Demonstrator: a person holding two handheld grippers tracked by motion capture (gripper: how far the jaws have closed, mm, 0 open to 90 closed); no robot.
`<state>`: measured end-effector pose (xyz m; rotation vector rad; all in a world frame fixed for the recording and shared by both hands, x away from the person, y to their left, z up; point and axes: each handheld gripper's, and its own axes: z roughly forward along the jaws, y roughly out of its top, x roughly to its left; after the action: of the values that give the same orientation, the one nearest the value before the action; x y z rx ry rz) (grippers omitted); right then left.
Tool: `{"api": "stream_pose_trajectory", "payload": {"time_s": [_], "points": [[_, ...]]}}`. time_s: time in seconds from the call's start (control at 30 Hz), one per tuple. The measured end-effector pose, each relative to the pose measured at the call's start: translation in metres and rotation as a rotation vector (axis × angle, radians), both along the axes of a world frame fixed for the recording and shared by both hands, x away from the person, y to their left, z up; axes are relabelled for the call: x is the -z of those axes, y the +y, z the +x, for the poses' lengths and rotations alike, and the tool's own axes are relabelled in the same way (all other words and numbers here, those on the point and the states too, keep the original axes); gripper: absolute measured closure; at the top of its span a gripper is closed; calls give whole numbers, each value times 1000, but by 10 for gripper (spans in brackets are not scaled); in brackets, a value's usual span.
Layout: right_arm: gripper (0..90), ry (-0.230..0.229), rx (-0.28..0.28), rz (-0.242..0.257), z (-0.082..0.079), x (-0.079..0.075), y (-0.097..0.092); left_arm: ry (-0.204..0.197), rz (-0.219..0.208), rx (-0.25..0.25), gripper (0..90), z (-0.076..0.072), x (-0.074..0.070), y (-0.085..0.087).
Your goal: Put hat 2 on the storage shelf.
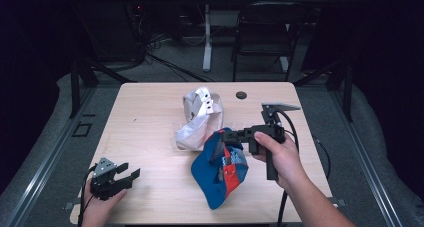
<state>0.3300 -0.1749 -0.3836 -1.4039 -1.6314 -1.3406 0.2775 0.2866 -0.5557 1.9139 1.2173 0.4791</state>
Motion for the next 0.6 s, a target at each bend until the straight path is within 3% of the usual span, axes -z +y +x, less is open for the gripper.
{"api": "stream_pose_trajectory", "payload": {"time_s": [0.33,0.6], "points": [[785,14,103,19,7,-13,-38,-10,3,0,447,0,1,-1],[785,3,186,58,14,-29,-57,-11,3,1,449,1,1,-1]]}}
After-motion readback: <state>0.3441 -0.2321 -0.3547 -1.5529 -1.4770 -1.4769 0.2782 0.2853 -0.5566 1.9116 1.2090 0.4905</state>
